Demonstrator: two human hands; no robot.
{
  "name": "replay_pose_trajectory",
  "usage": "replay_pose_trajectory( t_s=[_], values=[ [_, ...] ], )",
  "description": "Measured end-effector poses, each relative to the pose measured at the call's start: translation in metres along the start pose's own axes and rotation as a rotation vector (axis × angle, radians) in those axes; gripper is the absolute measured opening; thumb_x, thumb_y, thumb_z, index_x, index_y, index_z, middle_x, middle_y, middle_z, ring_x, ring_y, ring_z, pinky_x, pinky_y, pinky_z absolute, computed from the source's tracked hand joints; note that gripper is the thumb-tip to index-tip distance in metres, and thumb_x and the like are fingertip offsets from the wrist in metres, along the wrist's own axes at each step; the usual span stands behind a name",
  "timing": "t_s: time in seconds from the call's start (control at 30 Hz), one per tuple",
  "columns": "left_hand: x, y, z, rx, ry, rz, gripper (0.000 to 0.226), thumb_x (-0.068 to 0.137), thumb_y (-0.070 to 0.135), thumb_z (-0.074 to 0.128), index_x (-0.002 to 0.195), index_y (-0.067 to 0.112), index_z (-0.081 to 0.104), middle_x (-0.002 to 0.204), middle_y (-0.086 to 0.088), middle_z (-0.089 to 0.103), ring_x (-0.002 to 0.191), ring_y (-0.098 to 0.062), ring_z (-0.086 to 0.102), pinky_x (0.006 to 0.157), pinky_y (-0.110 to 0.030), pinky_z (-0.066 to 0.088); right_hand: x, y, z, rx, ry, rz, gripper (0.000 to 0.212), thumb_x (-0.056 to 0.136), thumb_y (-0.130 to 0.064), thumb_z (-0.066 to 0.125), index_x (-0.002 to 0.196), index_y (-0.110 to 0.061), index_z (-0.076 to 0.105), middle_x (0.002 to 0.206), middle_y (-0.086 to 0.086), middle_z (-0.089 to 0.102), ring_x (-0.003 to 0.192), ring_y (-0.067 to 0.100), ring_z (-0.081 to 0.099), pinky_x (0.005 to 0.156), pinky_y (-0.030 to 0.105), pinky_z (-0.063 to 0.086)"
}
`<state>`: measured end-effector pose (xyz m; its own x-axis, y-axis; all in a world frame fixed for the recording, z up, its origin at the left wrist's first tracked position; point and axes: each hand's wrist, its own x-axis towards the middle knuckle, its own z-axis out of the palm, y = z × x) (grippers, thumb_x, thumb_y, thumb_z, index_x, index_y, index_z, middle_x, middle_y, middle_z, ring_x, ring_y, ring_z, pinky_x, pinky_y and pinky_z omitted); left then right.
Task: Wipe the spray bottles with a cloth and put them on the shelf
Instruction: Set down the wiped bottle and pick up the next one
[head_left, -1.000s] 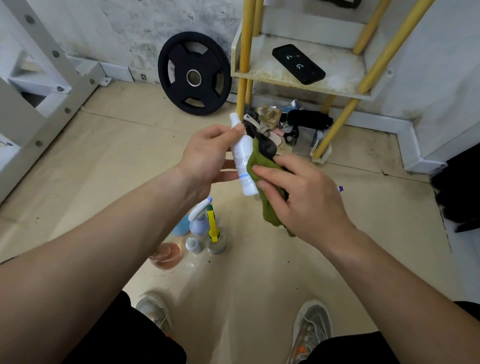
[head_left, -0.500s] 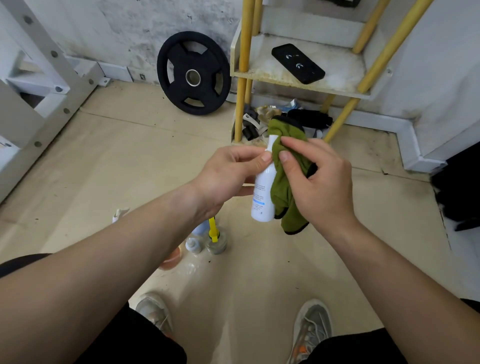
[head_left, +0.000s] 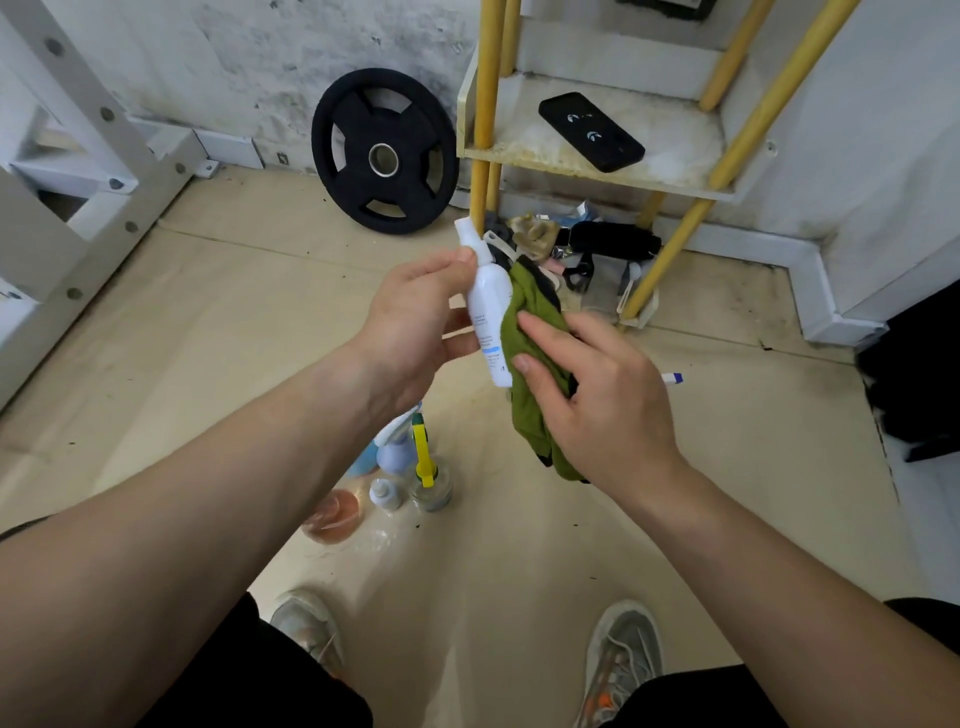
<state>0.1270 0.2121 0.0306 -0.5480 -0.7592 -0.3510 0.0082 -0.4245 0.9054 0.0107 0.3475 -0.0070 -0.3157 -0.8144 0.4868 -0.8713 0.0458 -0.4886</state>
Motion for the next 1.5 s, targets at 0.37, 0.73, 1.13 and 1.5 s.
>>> replay_pose_trajectory(
  t_s=[0.37,0.73,1.13,1.5],
  values=[
    [-0.008,-0.012,0.008,0.066,-0.112,-0.015,0.023,0.102,0.020,0.056,0.107,0.002,0.070,0.095,-0.011,0.071,0.085,-0.022,0.070,0.072,-0.032,0.059,0.010,0.003,-0.005,0.088,-0.008,0.097,0.039,0.099,-0.029,0.060,0.134,-0.013,0.066,0.102,0.001,0.066,0.088,0.020,0.062,0.071,0.035,0.052],
    [-0.003,0.000,0.005,-0.236,0.034,-0.058,0.016,0.104,0.013,0.051,0.100,0.004,0.065,0.095,-0.007,0.065,0.097,-0.029,0.063,0.085,-0.042,0.061,0.010,0.001,0.000,0.479,-0.153,0.514,0.034,0.102,-0.030,0.060,0.134,-0.022,0.067,0.109,-0.026,0.070,0.109,-0.003,0.064,0.095,0.026,0.053],
    [0.000,-0.005,0.008,-0.338,0.056,-0.113,0.026,0.100,0.019,0.059,0.112,-0.004,0.060,0.111,-0.018,0.067,0.110,-0.032,0.069,0.085,-0.038,0.061,0.019,0.002,0.000,0.825,-0.034,0.770,0.021,0.105,-0.025,0.057,0.104,-0.028,0.077,0.102,-0.002,0.078,0.102,0.018,0.073,0.096,0.044,0.058],
    [-0.001,-0.005,0.007,-0.386,0.120,-0.262,0.044,0.099,0.031,0.061,0.129,-0.002,0.057,0.120,-0.019,0.068,0.091,-0.023,0.075,0.070,-0.028,0.063,0.020,-0.005,-0.004,0.922,-0.006,0.664,0.023,0.099,-0.014,0.064,0.121,-0.020,0.072,0.104,-0.007,0.079,0.103,0.012,0.073,0.090,0.031,0.060]
  ],
)
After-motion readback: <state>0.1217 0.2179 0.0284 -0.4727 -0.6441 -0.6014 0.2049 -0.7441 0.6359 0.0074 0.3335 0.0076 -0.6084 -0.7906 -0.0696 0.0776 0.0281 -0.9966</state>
